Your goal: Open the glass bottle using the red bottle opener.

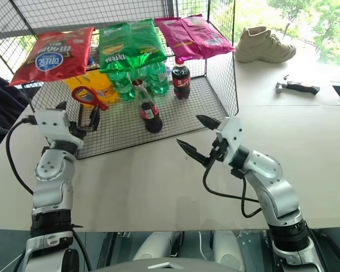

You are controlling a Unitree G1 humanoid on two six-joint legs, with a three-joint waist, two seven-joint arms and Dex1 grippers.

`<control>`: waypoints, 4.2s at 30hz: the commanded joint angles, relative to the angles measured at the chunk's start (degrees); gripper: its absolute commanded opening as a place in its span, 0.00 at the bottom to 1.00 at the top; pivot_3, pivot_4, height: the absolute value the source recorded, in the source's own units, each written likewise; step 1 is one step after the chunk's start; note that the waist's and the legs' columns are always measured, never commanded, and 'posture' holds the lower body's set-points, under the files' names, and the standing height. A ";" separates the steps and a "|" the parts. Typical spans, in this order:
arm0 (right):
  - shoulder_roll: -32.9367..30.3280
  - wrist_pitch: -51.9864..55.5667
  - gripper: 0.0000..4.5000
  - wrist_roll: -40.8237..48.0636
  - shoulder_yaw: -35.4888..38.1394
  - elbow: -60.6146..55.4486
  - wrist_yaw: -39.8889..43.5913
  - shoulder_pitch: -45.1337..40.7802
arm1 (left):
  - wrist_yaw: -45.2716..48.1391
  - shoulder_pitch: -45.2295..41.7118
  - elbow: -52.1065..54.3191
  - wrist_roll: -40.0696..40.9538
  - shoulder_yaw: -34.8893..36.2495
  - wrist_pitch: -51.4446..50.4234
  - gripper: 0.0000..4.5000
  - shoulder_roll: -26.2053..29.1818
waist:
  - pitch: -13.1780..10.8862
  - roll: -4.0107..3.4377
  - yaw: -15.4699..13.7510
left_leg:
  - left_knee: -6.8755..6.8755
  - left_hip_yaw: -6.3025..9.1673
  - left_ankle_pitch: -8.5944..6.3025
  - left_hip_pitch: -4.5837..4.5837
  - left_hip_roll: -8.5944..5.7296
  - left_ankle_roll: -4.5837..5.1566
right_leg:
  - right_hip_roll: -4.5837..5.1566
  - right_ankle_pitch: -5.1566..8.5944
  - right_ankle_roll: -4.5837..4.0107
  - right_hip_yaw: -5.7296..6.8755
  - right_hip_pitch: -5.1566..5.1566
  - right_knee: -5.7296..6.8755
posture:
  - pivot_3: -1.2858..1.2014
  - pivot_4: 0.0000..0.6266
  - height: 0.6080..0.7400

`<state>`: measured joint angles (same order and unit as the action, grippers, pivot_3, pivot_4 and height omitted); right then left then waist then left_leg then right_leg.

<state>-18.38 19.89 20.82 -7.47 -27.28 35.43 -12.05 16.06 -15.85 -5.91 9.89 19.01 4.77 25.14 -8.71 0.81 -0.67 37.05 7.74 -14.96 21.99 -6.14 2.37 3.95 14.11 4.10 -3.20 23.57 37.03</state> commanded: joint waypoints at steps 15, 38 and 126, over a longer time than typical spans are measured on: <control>-1.35 3.26 0.99 -3.56 -2.86 -7.83 -5.05 -0.24 | 2.64 -5.45 -3.97 0.85 -0.83 4.09 1.00 1.49 | 0.02 0.04 0.06 | 0.07 0.04 0.00 0.03 -0.02 0.00 | 0.00 0.00 0.00 0.05 0.01 0.04 | 0.52 0.24 0.94; -1.69 2.69 1.00 -3.56 -3.62 -6.98 -3.95 -0.18 | 1.00 -4.20 -3.17 0.38 -0.56 5.12 0.51 1.21 | 0.03 0.06 0.05 | 0.16 0.03 0.01 0.02 -0.02 0.00 | 0.00 -0.01 0.00 0.05 0.00 0.15 | 0.52 0.24 0.94; 1.68 33.71 0.02 4.14 -7.05 -2.09 -7.71 -15.04 | 8.69 7.49 31.60 36.31 -14.27 -34.75 0.51 -11.53 | 0.10 0.18 0.42 | 0.23 0.02 0.11 -0.04 0.03 -0.18 | -0.06 -0.02 -0.07 0.01 0.04 0.46 | 0.52 0.24 0.94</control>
<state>-16.60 54.60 24.77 -14.65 -28.37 27.24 -26.07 24.04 -7.73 24.70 45.22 3.99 -31.22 13.89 -8.61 0.99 -0.24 37.29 7.76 -14.85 21.95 -6.11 2.19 3.89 14.09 4.03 -3.19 23.61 37.50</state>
